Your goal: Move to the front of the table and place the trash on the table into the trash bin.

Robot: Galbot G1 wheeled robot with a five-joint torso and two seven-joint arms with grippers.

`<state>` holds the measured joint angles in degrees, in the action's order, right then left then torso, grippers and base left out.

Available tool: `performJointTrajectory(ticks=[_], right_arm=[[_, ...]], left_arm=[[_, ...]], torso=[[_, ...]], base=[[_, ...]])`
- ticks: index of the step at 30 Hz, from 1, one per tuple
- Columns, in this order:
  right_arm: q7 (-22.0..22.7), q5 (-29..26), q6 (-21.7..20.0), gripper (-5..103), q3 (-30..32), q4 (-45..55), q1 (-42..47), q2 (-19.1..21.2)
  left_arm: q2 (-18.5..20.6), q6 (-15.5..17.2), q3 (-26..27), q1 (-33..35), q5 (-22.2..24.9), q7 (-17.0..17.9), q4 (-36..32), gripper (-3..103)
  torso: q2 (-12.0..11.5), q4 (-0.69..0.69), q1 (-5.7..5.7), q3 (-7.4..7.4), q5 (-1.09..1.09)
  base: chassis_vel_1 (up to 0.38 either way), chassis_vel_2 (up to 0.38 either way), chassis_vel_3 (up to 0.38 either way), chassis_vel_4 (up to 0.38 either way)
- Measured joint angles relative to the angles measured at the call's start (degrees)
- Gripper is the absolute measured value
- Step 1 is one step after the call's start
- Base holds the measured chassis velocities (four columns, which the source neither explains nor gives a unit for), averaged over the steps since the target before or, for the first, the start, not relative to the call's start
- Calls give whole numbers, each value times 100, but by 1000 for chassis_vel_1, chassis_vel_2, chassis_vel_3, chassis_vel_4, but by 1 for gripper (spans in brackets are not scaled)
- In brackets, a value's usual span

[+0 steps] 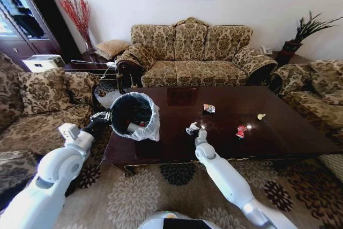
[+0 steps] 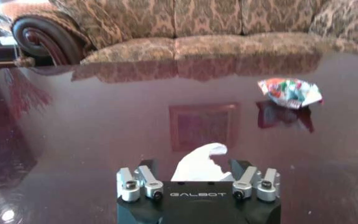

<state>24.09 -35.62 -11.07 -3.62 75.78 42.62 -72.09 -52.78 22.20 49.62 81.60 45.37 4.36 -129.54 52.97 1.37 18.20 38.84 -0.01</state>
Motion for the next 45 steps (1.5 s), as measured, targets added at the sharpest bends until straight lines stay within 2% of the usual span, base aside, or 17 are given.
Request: performJointTrajectory(ticks=[5,7,10,15,18,19,23,25,29,32,33,37,39,40,41,43,45], right_arm=[[81,-205,-125,58,-46,-75,-60,-60],[82,-215,-126,58,-49,-102,-66,-73],[73,-224,-125,46,-72,-180,-74,-112],[70,-233,-109,37,-119,-194,-86,-113],[70,-222,-64,25,-154,-217,-110,-103],[70,-222,-64,25,-154,-217,-110,-103],[80,-133,9,13,-171,-217,-114,-79],[240,12,64,5,-146,-15,-123,-31],[433,42,60,2,-170,556,-247,128],[490,-208,-126,1,-477,1859,-844,647],[490,-208,-126,1,-477,1859,-844,647],[179,-1237,-328,1,-1369,3249,-2262,1297],[115,-1400,-337,1,-1525,3388,-2535,1335],[-23,-1729,-344,1,-1919,3607,-3118,1335],[-23,-1729,-344,1,-1919,3607,-3118,1335],[-126,-1911,-346,1,-2536,3755,-3653,1182],[-131,-1945,-352,1,-2737,3793,-3778,1091]], left_arm=[[13,-27,12,-26,13,-40,14,3],[18,-27,12,-37,16,-42,17,3],[39,-31,-2,-77,22,-44,49,3],[44,-30,-21,-94,23,-44,78,3],[44,-31,-31,-105,24,-44,88,3],[44,-31,-31,-105,24,-44,88,3],[41,-31,-32,-103,25,-43,89,3],[32,-34,-32,-94,26,-37,85,3],[25,-38,-31,-80,26,-24,64,3],[30,-39,-41,-52,25,-16,29,3],[30,-39,-41,-52,25,-16,29,3],[24,-39,-75,13,-7,-9,25,3],[14,-39,-81,18,-14,-7,26,3],[-4,-37,-108,17,-31,-2,25,3],[-4,-37,-108,17,-31,-2,25,3],[-12,-20,-151,-9,-61,4,28,3],[-12,-11,-163,-23,-69,5,29,3]], torso=[[0,-1,0,0,1],[0,-1,0,0,1],[0,-1,0,0,1],[0,-1,0,0,1],[0,-1,0,0,1],[0,-1,0,0,1],[0,-1,0,0,1],[0,-1,0,0,2],[0,-2,0,1,2],[0,-1,0,0,0],[0,-1,0,0,0],[0,-1,0,-1,0],[0,-1,0,-1,-1],[0,0,0,-1,0],[0,0,0,-1,0],[0,0,-1,-1,-1],[0,1,0,-1,-2]], base=[[0,0,0,0],[0,0,0,0],[0,0,0,0],[0,0,0,0],[0,0,0,0],[0,0,0,0],[0,0,0,0],[0,0,0,0],[0,0,0,0],[0,0,0,0],[0,0,0,0],[0,0,0,0],[0,0,0,0],[0,0,0,0],[0,0,0,0],[0,0,0,0],[0,0,0,0]])
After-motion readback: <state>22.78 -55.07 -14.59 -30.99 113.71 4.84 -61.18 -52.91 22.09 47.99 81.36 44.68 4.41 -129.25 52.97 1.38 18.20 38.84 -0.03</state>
